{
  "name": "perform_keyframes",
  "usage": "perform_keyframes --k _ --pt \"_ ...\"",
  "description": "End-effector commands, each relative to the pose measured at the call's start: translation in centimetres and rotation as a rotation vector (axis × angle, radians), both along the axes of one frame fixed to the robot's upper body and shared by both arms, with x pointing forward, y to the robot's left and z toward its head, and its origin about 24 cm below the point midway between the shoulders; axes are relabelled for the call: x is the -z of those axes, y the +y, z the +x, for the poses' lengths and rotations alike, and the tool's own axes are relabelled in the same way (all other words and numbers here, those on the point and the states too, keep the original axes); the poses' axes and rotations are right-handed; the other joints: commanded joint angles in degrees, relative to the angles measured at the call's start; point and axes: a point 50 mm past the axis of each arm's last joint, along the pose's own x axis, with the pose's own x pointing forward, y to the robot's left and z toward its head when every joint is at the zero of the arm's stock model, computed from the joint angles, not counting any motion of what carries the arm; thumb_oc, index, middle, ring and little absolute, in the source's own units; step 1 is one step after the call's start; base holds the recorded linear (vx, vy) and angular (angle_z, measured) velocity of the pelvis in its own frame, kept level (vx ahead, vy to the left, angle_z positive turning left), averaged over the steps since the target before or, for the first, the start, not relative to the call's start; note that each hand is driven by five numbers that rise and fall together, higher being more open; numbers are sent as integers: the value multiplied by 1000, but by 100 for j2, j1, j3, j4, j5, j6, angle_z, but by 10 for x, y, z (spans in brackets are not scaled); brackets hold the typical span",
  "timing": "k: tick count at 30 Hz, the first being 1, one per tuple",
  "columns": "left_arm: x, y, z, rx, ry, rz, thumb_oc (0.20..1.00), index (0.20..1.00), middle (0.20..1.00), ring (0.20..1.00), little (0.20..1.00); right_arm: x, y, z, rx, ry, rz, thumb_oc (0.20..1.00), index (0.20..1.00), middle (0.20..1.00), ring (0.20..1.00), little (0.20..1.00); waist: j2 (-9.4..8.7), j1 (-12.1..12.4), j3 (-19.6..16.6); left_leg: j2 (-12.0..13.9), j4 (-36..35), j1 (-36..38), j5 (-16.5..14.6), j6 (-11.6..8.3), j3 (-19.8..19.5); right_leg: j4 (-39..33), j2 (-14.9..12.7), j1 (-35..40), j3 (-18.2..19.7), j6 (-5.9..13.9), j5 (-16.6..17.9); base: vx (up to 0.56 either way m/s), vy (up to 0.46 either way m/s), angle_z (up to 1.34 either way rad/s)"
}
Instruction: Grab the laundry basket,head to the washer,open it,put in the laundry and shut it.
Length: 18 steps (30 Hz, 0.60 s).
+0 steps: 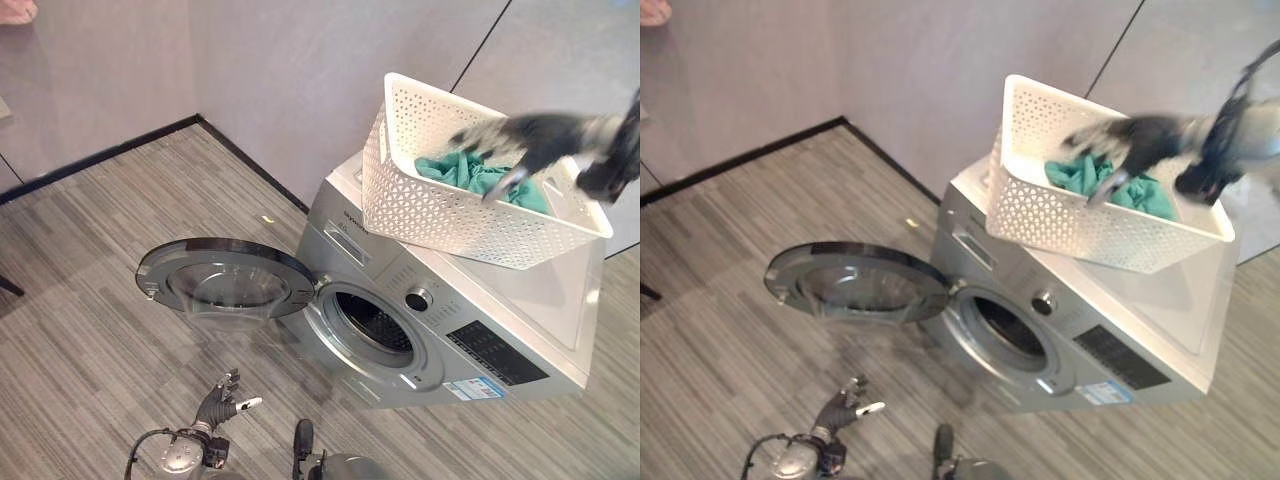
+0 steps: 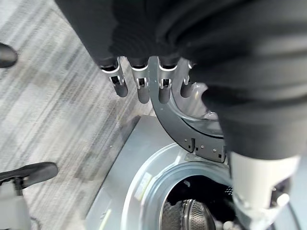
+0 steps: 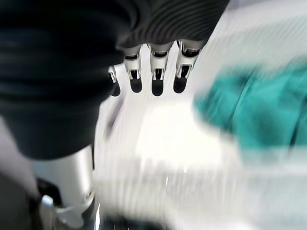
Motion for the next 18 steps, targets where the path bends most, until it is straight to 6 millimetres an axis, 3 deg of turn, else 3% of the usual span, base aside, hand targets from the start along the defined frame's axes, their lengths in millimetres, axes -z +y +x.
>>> perform_keyframes --k 1,9,18 --pt "-16 2 20 52 -106 22 1000 1000 1000 1000 1000 -50 -32 -17 193 -234 -42 1000 1000 1000 1000 1000 -57 188 7 166 -39 945 1879 103 -1 959 -263 -206 471 321 -881 5 -24 -6" --pt "-17 8 18 22 -102 21 1000 1000 1000 1000 1000 -42 -70 -18 409 -260 -85 1000 1000 1000 1000 1000 78 282 122 156 -30 786 2149 102 -95 961 -212 -316 453 232 -969 -6 -41 1" --pt "-23 6 20 57 -124 15 1000 1000 1000 1000 1000 -23 -58 -1 377 -185 -150 1000 1000 1000 1000 1000 205 388 255 160 -31 632 2361 104 -161 1097 -177 -479 402 175 -1051 -10 -28 7"
